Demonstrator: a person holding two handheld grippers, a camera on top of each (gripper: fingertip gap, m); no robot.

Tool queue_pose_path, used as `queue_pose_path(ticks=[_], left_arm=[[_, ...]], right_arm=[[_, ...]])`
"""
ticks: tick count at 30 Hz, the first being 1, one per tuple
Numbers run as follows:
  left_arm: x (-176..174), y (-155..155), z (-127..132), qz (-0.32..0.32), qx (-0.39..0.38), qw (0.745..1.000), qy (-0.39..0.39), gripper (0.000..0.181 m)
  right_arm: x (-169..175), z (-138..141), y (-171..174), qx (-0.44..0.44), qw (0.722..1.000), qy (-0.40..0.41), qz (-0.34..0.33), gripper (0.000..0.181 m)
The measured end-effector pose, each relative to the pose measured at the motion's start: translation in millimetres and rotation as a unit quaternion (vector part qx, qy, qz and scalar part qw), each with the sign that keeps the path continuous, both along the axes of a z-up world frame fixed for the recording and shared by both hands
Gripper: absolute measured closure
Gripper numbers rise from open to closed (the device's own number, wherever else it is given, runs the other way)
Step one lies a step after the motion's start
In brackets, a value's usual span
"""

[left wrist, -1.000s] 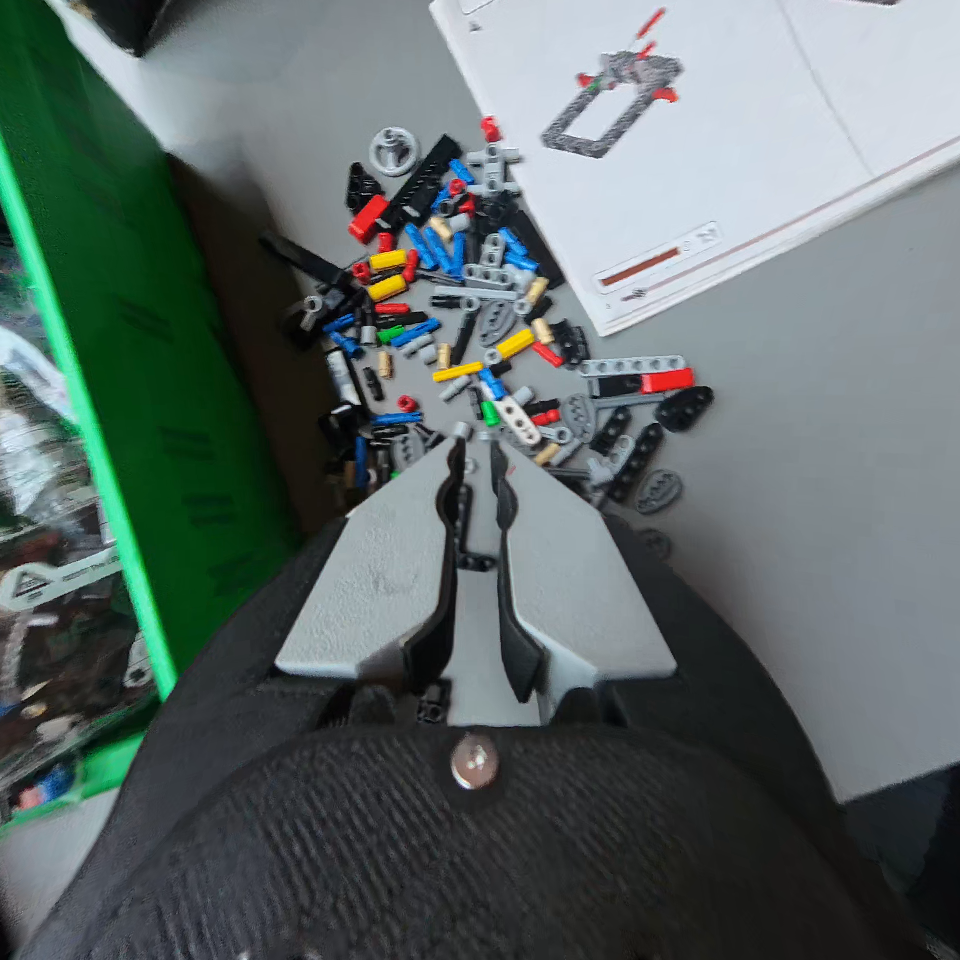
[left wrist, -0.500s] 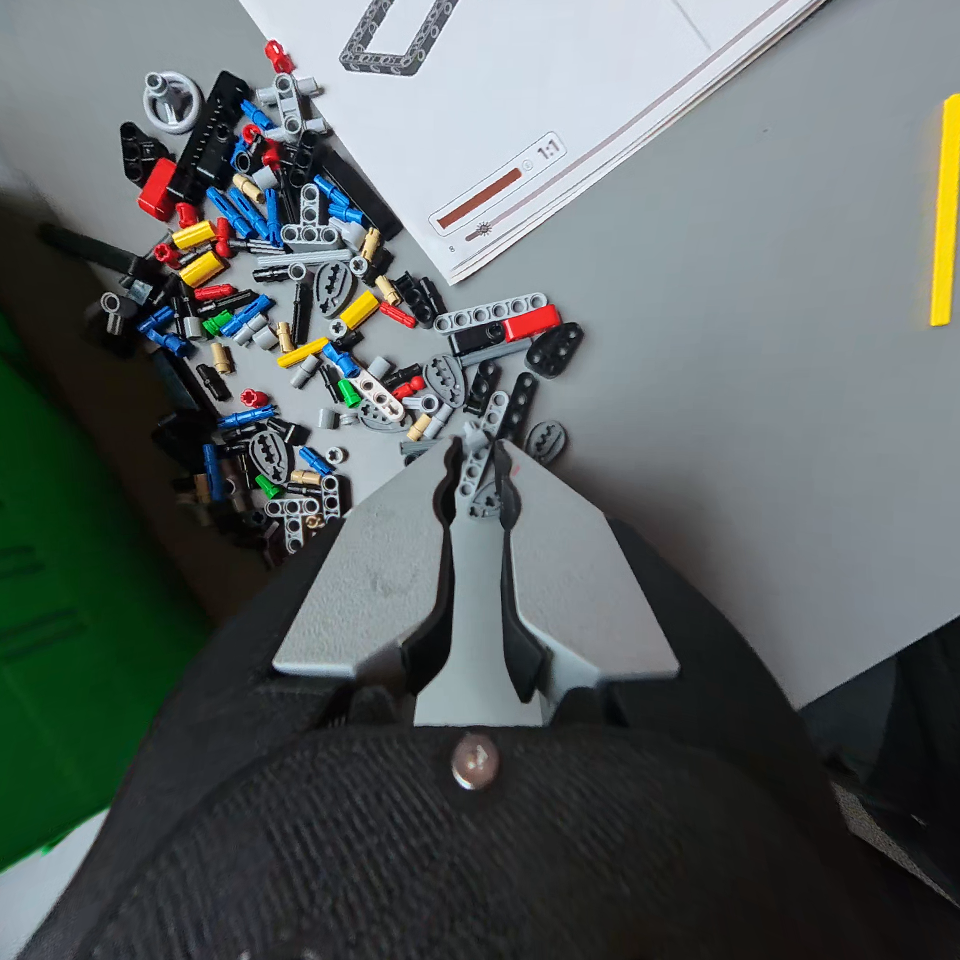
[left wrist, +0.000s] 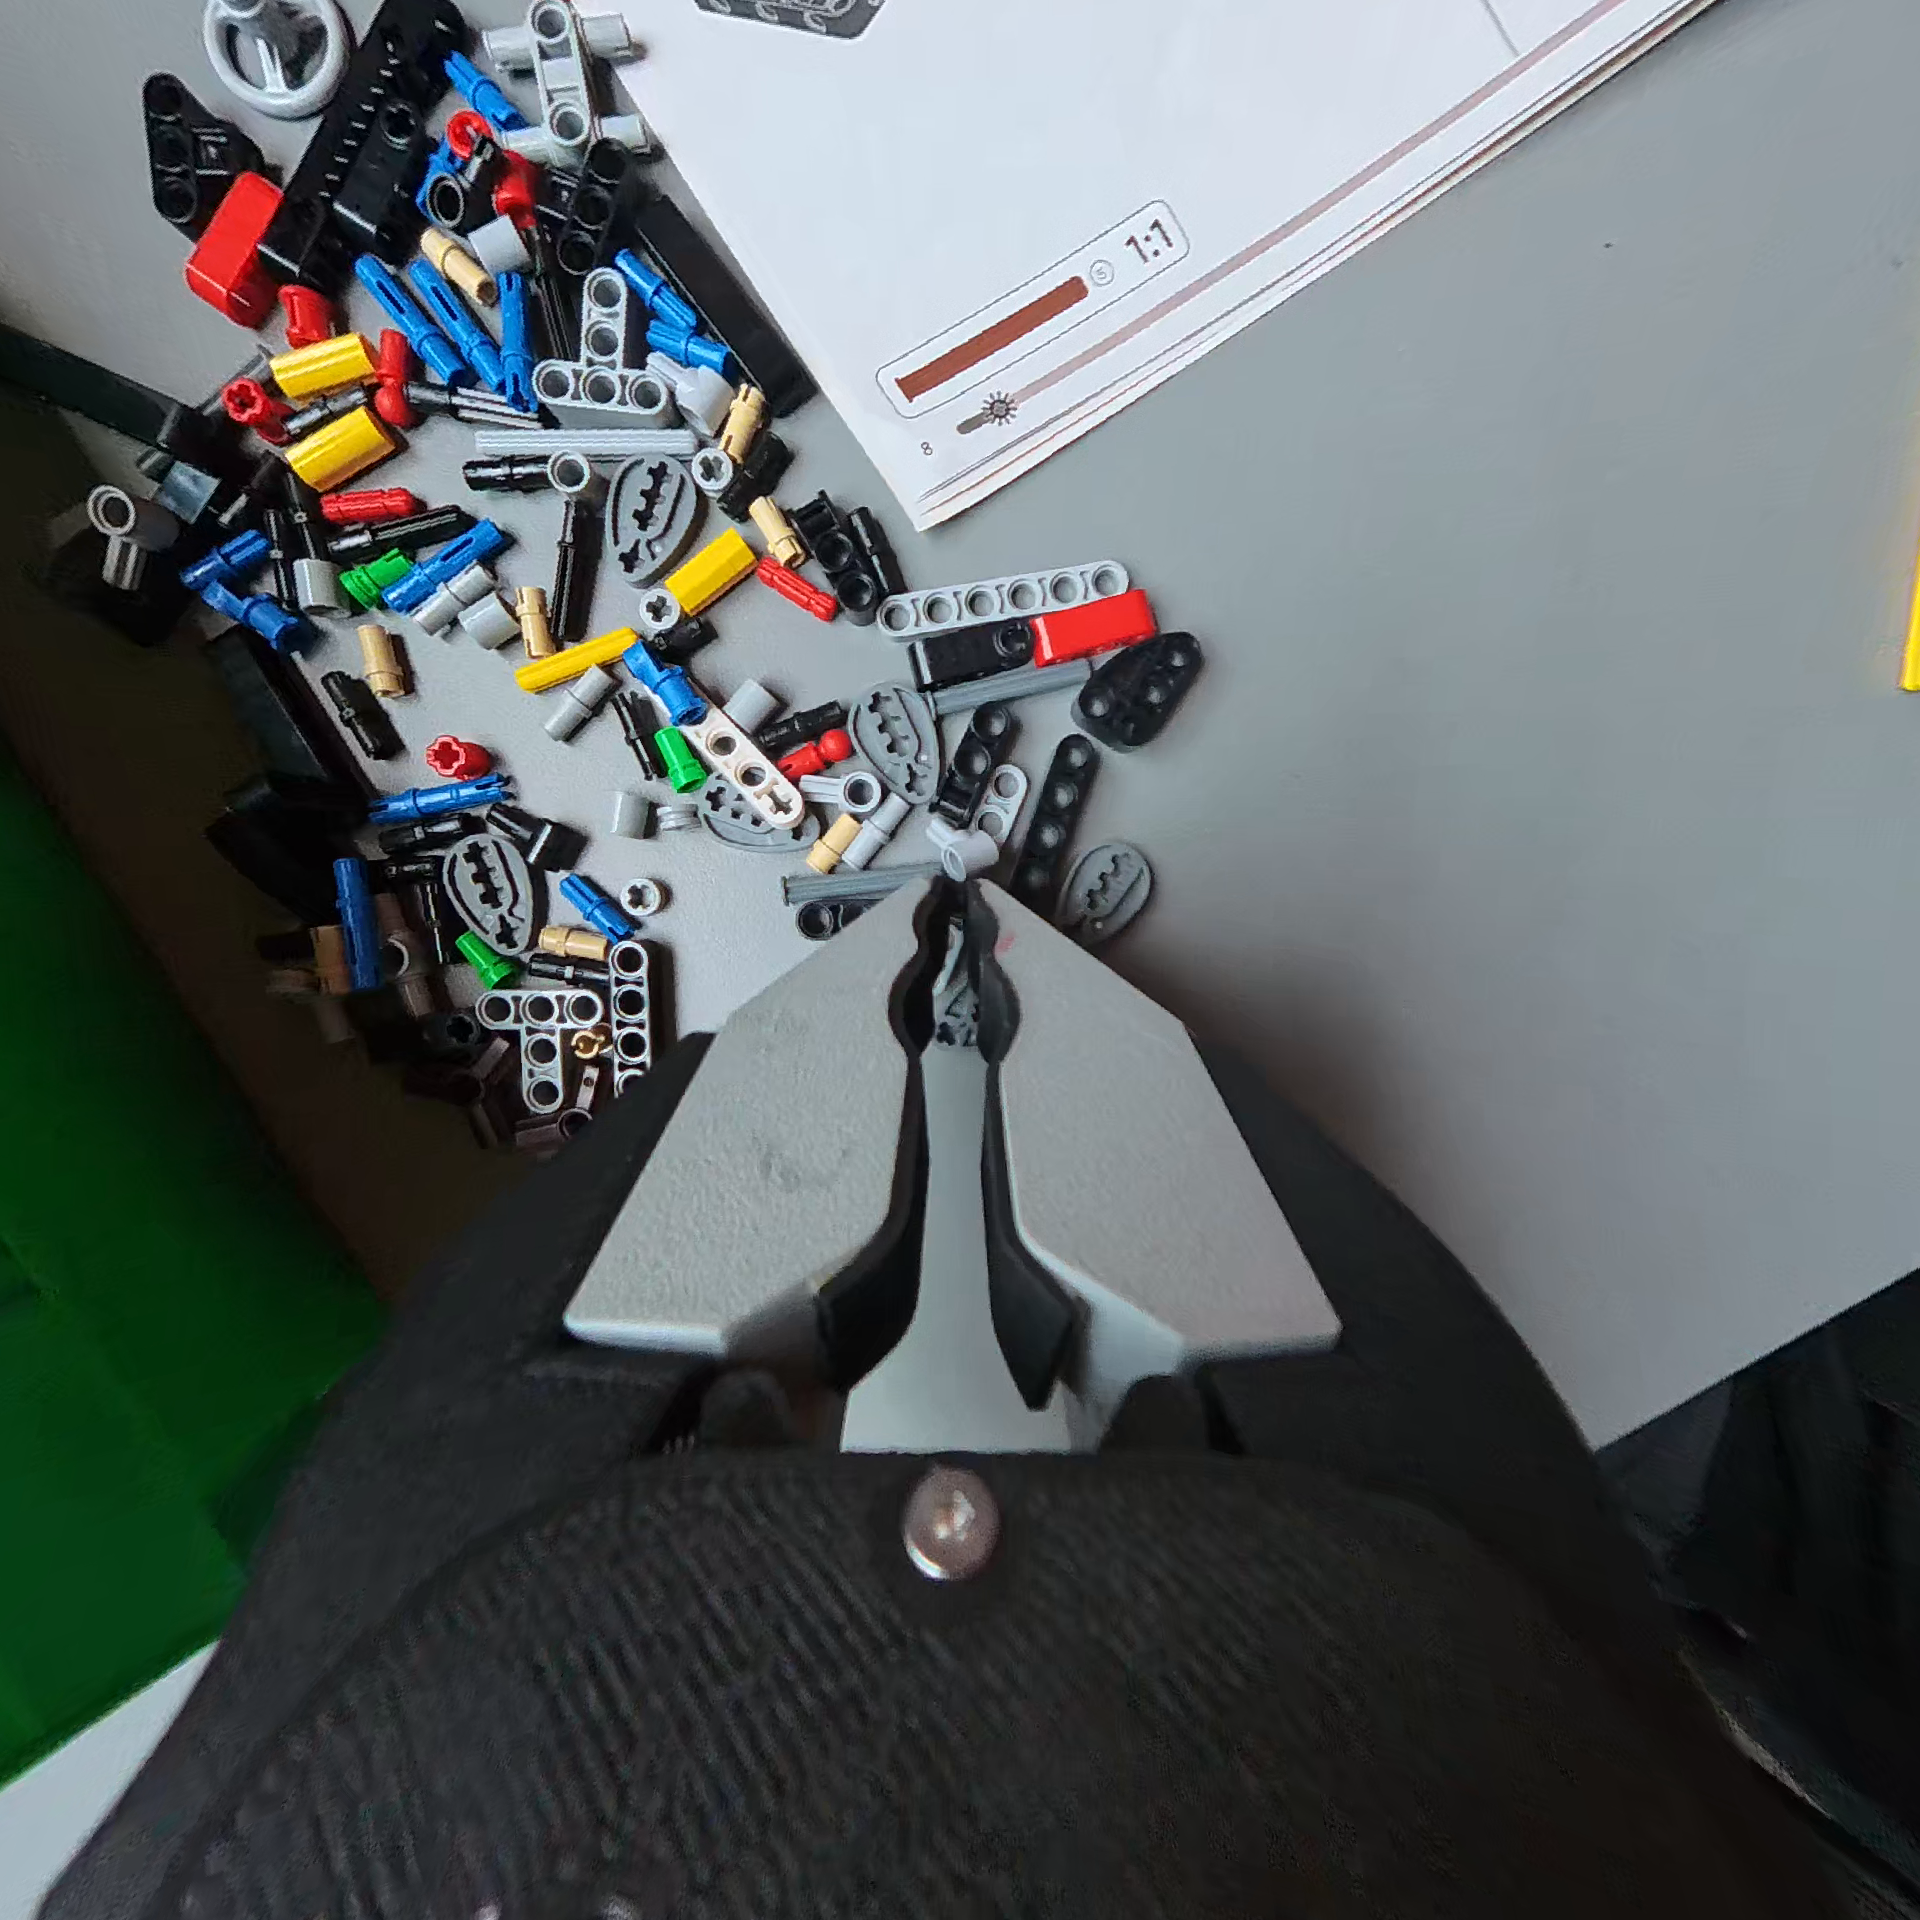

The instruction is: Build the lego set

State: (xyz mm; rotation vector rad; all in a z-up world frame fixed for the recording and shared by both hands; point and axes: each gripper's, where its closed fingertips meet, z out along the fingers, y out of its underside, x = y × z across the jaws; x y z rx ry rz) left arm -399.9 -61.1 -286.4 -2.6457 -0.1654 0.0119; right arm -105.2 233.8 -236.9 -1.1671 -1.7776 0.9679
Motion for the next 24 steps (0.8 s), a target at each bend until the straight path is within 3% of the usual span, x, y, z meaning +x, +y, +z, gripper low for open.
queue_pose_path(ticks=[6, 12, 18, 24], left_arm=[[3.0, 5.9, 5.8, 0.011, 0.026, 0.999, -0.021, 0.17], [-3.5, 3.3, 0.0, 0.031, 0.003, 1.0, 0.002, 0.181], [0.5, 4.3, 3.4, 0.038, 0.022, 0.999, -0.019, 0.168], [-2.9, 11.5, 0.2, 0.042, 0.014, 0.999, 0.005, 0.172]], right_arm=[[0.0, -1.4, -0.1, 0.001, 1.0, -0.003, 0.0, 0.163], [0.1, -1.4, -0.2, 0.002, 1.0, -0.003, 0.001, 0.164], [0.1, -2.4, -1.5, 0.001, 1.0, -0.005, 0.003, 0.164], [0.1, -3.9, -2.5, 0.004, 1.0, -0.008, 0.005, 0.165]])
